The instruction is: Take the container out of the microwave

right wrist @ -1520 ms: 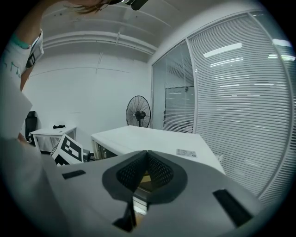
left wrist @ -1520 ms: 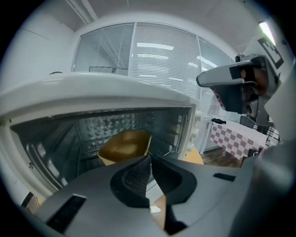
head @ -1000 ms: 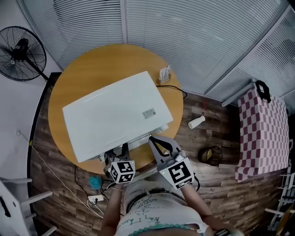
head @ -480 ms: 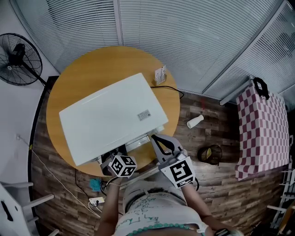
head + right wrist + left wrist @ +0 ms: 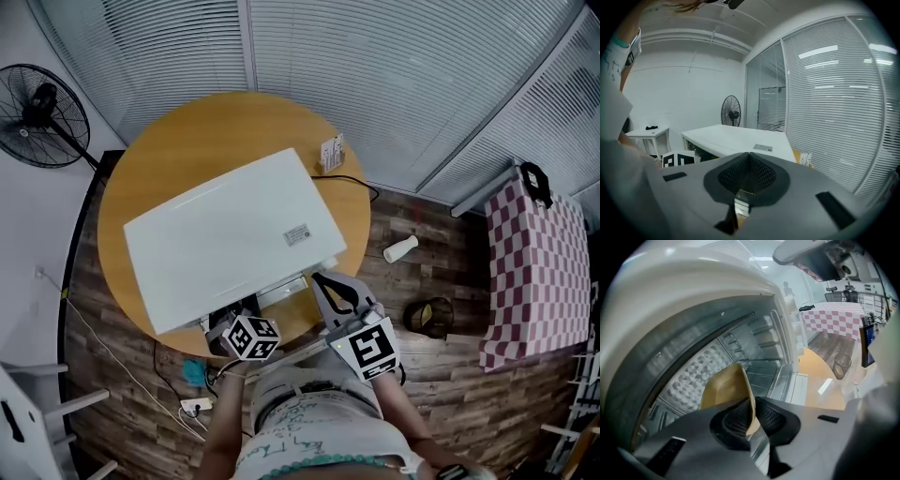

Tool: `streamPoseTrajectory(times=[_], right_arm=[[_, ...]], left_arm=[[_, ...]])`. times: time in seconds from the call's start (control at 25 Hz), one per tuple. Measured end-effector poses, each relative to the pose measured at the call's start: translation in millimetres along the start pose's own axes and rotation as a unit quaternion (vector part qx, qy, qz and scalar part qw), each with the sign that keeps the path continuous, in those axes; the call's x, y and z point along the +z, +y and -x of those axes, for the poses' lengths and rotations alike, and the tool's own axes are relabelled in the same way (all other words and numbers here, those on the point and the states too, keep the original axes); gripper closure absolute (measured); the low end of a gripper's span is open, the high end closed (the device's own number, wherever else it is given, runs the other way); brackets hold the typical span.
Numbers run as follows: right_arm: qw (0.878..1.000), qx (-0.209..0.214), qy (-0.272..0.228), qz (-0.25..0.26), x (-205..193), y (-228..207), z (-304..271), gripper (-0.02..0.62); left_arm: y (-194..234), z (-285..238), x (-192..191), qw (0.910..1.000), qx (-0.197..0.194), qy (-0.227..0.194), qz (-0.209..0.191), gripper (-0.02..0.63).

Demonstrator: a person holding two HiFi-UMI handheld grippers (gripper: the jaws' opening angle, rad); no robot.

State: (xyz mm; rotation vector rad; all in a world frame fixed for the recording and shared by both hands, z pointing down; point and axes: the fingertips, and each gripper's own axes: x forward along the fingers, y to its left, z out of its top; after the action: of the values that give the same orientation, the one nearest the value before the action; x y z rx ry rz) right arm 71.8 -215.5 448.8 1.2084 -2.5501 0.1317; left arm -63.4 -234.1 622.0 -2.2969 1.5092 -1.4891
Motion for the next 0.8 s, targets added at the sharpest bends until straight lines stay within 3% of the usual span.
streamPoseTrajectory(times=[0.8], right_arm=[[1.000, 0.024, -0.007, 0.008, 0.8, 12.7, -7.7, 0.601]], left_arm=[[-12.4, 19.1, -7.7, 0.9997, -0.018, 0.016, -0.007, 0.575]])
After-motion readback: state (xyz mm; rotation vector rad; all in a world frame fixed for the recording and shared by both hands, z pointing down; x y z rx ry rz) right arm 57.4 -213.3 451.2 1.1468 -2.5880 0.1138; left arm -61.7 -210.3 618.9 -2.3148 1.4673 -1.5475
